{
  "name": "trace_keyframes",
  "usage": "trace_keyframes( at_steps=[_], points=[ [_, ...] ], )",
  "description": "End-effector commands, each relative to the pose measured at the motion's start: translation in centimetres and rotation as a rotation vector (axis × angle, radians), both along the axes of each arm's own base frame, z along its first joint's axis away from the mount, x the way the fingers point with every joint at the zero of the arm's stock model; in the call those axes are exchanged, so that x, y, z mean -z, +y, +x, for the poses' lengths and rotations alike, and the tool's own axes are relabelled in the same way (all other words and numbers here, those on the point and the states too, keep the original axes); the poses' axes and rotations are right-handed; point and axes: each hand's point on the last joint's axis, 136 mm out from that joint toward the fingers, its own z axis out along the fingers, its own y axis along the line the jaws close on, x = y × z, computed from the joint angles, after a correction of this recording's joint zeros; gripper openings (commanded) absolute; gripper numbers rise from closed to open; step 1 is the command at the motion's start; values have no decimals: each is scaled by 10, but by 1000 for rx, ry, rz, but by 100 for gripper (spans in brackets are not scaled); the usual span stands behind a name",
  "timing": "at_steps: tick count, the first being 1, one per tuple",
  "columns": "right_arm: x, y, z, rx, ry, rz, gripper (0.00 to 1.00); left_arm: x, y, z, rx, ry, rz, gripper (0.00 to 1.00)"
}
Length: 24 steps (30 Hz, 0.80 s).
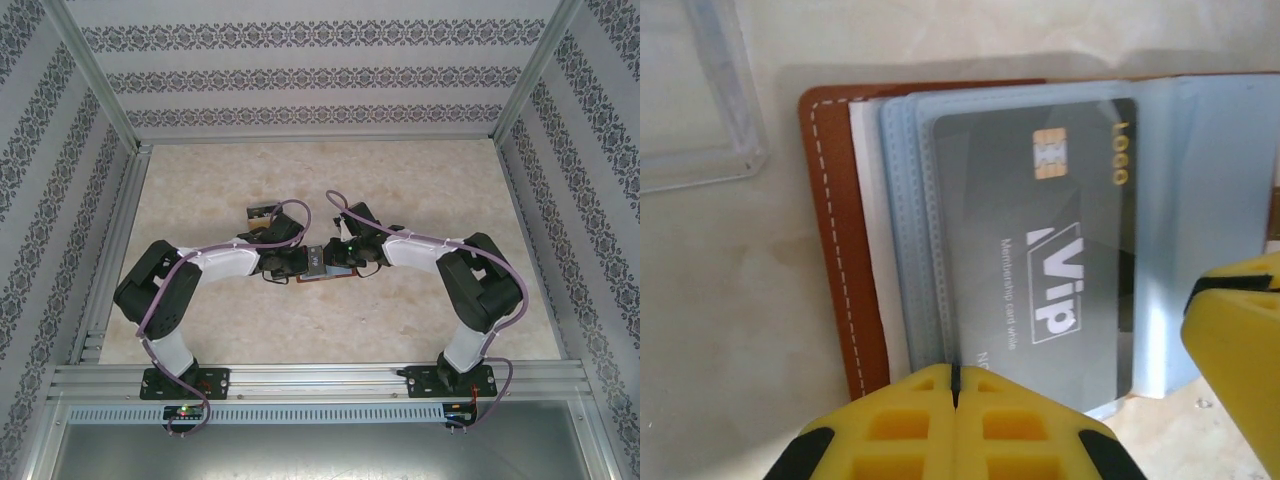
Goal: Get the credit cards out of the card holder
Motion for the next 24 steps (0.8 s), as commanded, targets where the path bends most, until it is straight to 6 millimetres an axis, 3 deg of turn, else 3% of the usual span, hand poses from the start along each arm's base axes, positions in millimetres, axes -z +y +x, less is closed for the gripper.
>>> trace_keyframes(
  at_steps=[1,13,20,24],
  points=[
    [-1,8,7,4,8,34,18,5,6,-1,7,20,37,5],
    [12,10,8,7,49,53,17,11,6,-5,4,44,30,5],
    [11,8,8,15,55,77,0,10,4,-5,6,46,26,5],
    [9,0,9,33,46,80,0,10,6,-5,2,46,36,4]
  ],
)
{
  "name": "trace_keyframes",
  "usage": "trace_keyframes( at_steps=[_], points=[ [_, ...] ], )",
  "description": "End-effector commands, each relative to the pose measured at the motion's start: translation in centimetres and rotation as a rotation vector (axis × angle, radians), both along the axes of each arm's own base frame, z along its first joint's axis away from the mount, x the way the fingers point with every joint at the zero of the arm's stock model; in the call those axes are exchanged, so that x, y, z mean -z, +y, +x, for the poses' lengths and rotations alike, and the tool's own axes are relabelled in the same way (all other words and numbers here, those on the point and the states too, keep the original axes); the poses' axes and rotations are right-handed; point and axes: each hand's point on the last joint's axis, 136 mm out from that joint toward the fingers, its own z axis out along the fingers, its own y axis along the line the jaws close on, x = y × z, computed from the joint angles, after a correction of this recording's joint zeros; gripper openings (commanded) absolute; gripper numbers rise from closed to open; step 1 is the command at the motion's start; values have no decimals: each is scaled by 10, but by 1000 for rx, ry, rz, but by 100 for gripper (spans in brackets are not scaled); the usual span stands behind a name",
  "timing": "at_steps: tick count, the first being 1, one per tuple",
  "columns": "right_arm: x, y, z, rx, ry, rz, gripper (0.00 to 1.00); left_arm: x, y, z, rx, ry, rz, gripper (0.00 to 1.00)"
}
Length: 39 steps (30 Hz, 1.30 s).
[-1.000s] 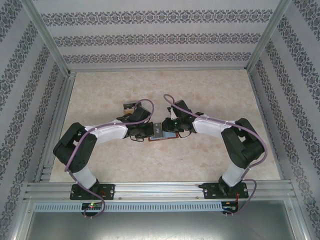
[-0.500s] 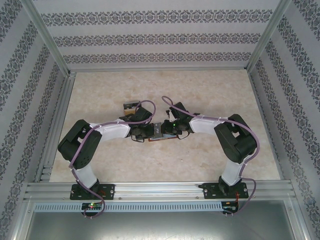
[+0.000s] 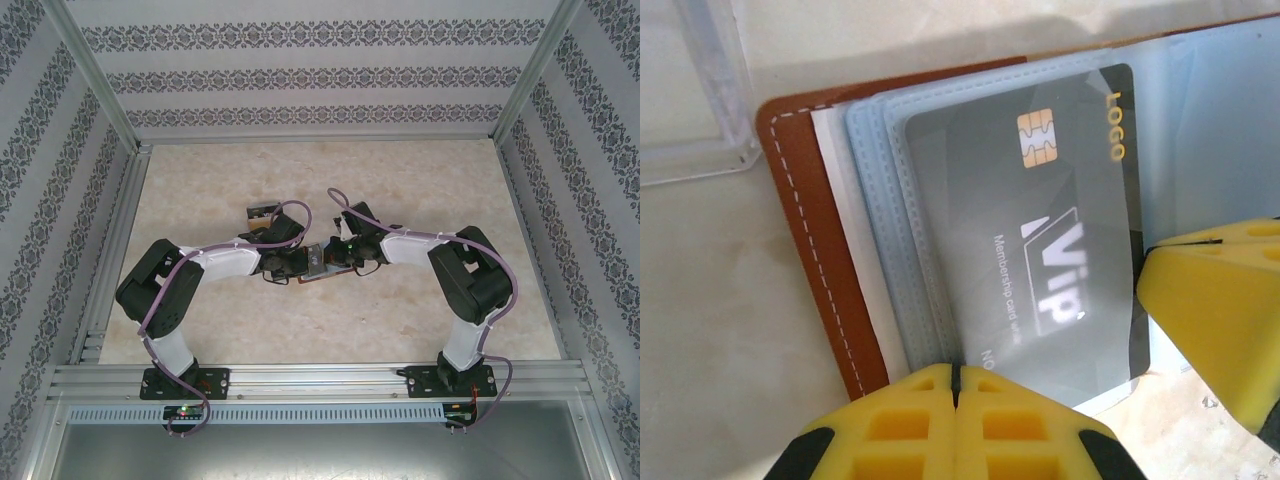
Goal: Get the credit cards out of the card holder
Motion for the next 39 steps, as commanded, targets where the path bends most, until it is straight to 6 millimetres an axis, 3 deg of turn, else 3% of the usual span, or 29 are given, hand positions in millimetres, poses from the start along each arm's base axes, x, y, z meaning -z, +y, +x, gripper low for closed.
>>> trace_keyframes(
  at_steps=[1,8,11,14,18,25,30,39],
  points=[
    [-3,-6,2,19,-5,18,0,9,8,-4,-2,38,41,4],
    [-5,-17,2,34,-11,17,0,9,8,-5,-4,39,44,4],
    [-6,-12,1,21,-10,37,0,9,8,-5,0,42,42,4],
    [-5,-8,2,14,-9,44,21,11,7,-5,4,48,40,3],
    [0,-4,4,2,2,55,24,12,6,-6,7,54,38,3],
    [5,-1,2,-4,19,82,15,12,4,-6,14,60,32,3],
    [4,-6,2,1,17,93,0,11,4,-6,15,58,31,2],
    [-10,-36,9,32,-30,122,0,11,5,-7,18,58,37,2]
  ],
)
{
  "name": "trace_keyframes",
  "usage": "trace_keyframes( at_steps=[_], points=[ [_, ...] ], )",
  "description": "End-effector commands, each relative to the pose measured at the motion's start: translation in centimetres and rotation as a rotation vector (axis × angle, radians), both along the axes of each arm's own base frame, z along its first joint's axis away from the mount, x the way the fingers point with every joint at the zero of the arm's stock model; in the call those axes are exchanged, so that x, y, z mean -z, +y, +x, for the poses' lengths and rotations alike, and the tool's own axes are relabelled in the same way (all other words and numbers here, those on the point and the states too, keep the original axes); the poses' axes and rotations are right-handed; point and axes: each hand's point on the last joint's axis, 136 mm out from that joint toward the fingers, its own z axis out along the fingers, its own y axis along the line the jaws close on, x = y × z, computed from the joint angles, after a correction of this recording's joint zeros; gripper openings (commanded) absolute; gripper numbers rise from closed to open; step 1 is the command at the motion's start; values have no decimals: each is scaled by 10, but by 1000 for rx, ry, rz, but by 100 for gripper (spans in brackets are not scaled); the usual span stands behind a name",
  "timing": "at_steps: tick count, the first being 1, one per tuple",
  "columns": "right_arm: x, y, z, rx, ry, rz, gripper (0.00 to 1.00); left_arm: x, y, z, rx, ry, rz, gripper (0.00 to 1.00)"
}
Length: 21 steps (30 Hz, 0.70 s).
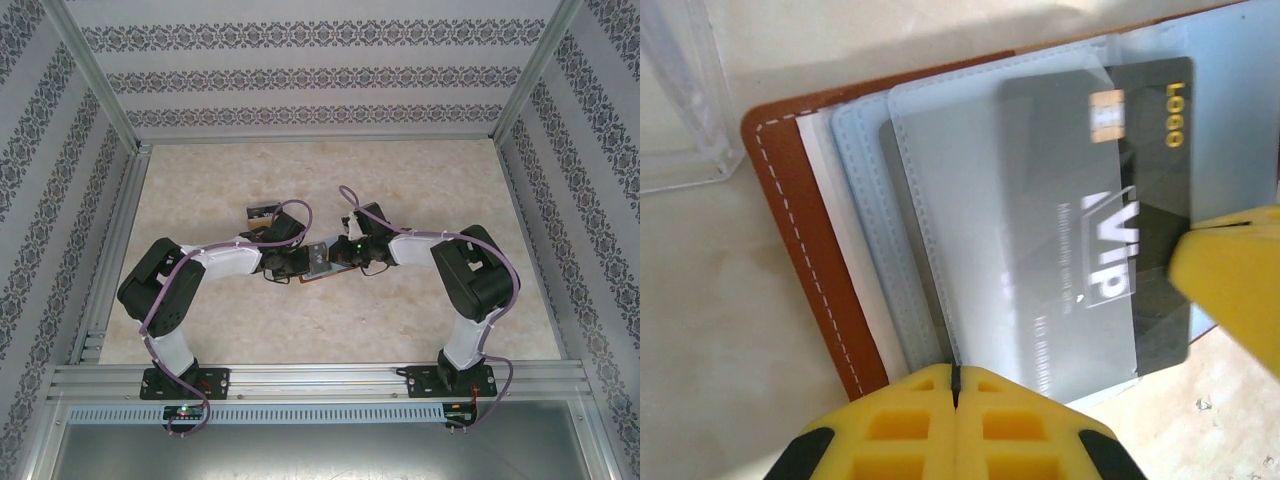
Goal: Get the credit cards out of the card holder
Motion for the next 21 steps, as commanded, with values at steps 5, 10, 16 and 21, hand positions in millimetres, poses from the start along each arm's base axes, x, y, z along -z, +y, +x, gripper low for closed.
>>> trace_keyframes(
  at_steps=[5,10,16,21],
  points=[
    [-18,-34,6,26,-66,29,0,10,7,-9,19,48,39,2],
    [-34,-52,9,40,-99,45,0,7,8,-9,22,43,37,2],
    [-64,-60,8,33,-171,54,0,-12,7,-5,20,4,25,5],
    [-93,-52,5,-10,-242,50,0,-59,14,5,-3,-92,22,33]
  ],
)
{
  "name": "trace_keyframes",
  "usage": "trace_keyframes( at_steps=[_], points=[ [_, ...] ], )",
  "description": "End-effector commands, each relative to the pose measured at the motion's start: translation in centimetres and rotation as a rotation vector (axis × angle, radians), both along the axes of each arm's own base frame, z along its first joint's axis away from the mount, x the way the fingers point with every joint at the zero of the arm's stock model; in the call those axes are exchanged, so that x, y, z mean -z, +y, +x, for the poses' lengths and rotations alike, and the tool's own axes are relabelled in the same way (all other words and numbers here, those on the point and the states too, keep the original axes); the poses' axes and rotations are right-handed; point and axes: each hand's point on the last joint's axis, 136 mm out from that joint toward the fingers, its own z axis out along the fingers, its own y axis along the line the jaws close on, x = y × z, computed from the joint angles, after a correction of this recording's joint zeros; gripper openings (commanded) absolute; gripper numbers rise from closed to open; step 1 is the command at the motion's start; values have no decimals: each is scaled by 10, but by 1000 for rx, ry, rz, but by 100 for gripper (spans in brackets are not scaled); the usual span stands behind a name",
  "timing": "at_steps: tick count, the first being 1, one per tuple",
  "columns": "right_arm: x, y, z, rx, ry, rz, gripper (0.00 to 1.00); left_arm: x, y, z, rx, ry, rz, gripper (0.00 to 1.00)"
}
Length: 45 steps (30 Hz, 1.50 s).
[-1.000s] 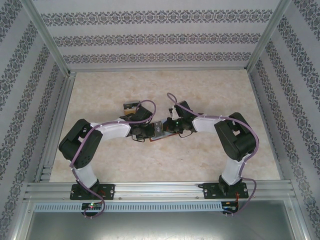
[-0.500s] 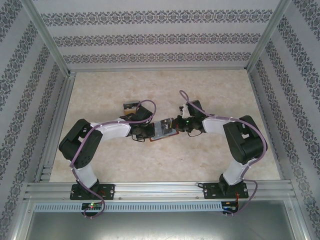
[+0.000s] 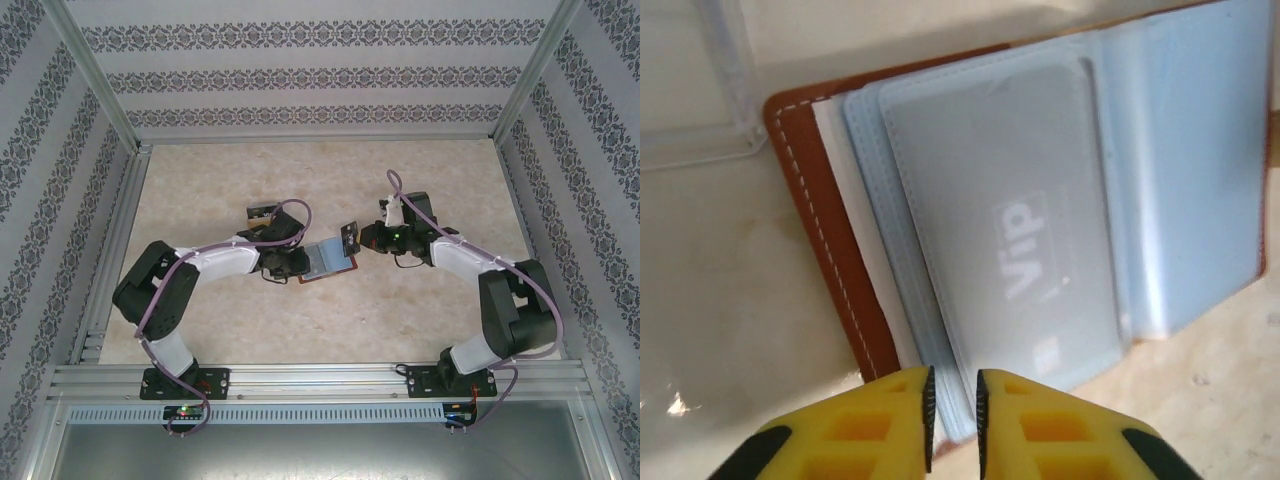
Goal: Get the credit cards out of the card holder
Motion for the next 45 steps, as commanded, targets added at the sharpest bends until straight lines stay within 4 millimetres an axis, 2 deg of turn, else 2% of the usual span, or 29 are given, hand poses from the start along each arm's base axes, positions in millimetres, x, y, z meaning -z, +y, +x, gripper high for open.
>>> trace_keyframes(
  at_steps=[1,3,4,7,11,16,22,27,32,37,45],
  points=[
    [-25,11,-5,-71,-73,-22,0,-52,14,11,-30,-104,8,43],
    [-37,19,-5,-100,-120,-48,0,-71,27,12,-70,-146,21,62],
    [-43,24,-5,-119,-144,-66,0,-81,36,11,-97,-169,35,75],
    [-57,41,-3,-196,-212,-143,0,-107,70,4,-198,-225,87,100],
    [-71,70,3,-304,-306,-237,0,-133,114,-13,-322,-283,148,100],
    [-84,108,22,-418,-431,-330,0,-158,173,-46,-511,-361,213,100],
    [-89,156,41,-621,-637,-451,0,-178,208,-84,-606,-452,160,100],
    [-87,190,52,-796,-869,-550,0,-184,224,-107,-632,-480,143,100],
    [-81,209,65,-912,-1004,-666,0,-185,236,-125,-646,-471,151,100],
    [-72,217,75,-996,-1084,-754,0,-184,242,-134,-658,-468,147,100],
    [-49,224,73,-1095,-1089,-779,0,-182,245,-138,-662,-461,163,100]
  ],
)
